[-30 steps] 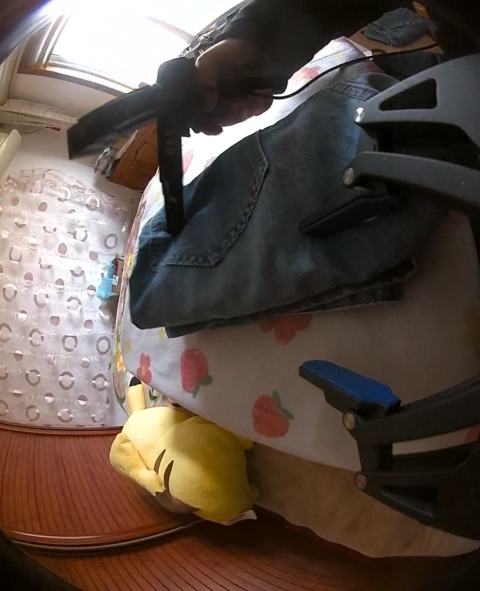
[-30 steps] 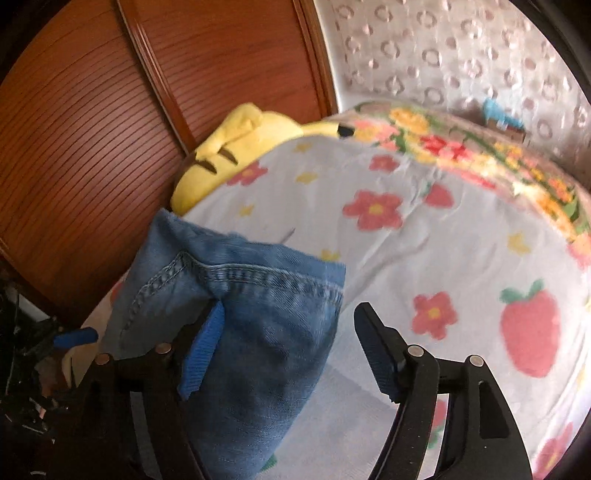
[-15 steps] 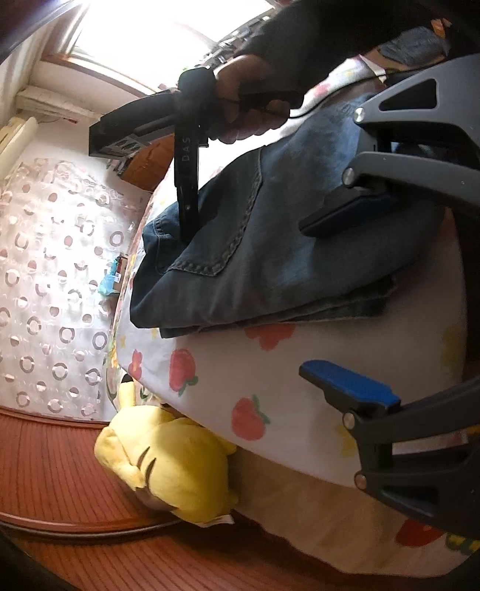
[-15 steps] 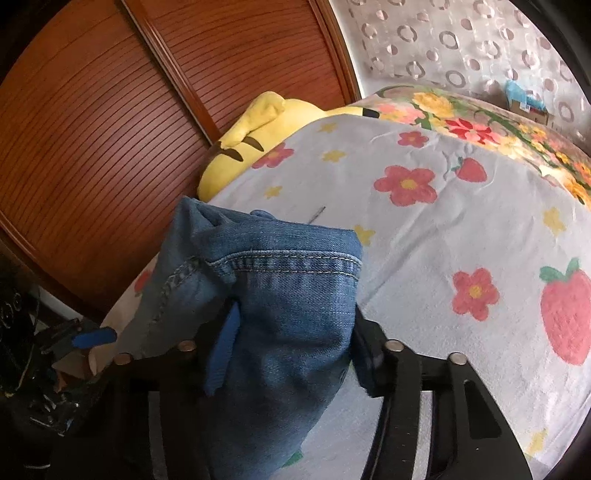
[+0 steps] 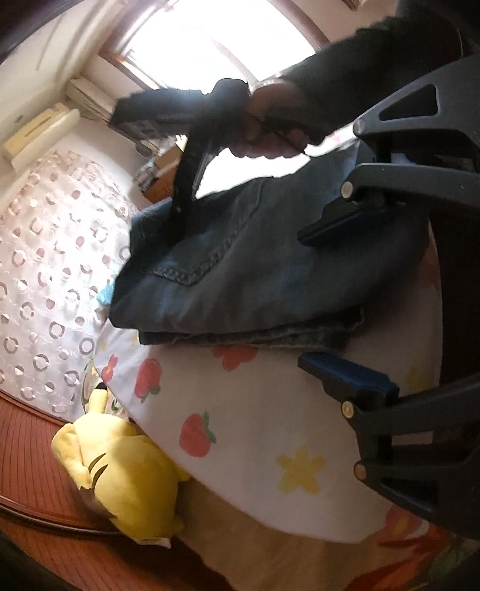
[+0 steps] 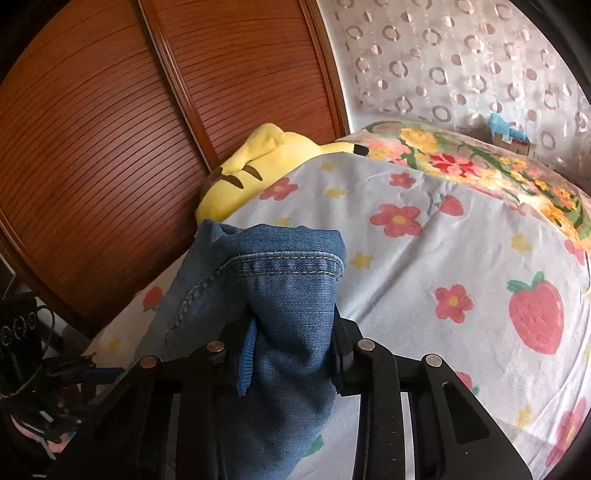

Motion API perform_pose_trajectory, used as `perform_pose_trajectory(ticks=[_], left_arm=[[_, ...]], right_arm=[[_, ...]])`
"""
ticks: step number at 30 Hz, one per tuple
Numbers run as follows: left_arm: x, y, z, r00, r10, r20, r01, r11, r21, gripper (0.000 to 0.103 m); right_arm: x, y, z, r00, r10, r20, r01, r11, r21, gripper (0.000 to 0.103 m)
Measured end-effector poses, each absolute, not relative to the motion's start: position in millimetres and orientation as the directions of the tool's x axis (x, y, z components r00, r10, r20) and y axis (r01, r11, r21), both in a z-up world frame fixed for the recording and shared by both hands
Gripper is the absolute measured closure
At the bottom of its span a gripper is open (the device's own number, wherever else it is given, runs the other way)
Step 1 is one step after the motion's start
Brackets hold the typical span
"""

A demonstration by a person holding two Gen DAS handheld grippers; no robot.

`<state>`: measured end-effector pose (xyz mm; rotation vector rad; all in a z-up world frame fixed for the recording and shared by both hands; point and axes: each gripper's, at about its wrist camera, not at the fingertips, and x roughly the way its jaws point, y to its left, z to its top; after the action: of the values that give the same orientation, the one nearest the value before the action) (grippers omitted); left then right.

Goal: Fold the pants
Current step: 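Close the left gripper on the folded jeans while the right gripper holds the hem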

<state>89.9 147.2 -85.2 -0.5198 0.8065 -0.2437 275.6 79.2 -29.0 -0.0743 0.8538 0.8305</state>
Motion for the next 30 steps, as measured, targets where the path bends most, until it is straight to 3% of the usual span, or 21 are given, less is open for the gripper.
perform_pose_trajectory(ticks=[9,10,12,15,18,30], left_arm=[[97,143,-83,0.66,-0.405,-0.633,0.01,0.847,-0.531,0.045],[97,142,-83,0.661,-0.401,-0.634,0.01,0.85,-0.527,0.048],[94,139,-81,0.668,-0.385,-0.637,0.015,0.862,-0.506,0.069],[92,138,-78,0.674,-0.377,-0.635,0.027,0.872,-0.489,0.086],[89,140,-71,0.689,-0.371,-0.623,0.037,0.876,-0.481,0.097],[96,162,-16,0.771,-0.342,-0.537,0.088,0.893,-0.442,0.102]], right_arm=[[279,76,-38,0.372,0.614,-0.696,-0.658,0.703,0.269,0.073],[279,75,-37,0.373,0.617,-0.693,-0.657,0.703,0.272,0.073],[276,74,-32,0.381,0.632,-0.675,-0.664,0.695,0.275,0.073],[268,71,-19,0.396,0.665,-0.633,-0.678,0.677,0.287,0.076],[261,72,-2,0.408,0.691,-0.597,-0.691,0.661,0.293,0.076],[243,87,86,0.452,0.747,-0.488,-0.758,0.61,0.231,0.077]])
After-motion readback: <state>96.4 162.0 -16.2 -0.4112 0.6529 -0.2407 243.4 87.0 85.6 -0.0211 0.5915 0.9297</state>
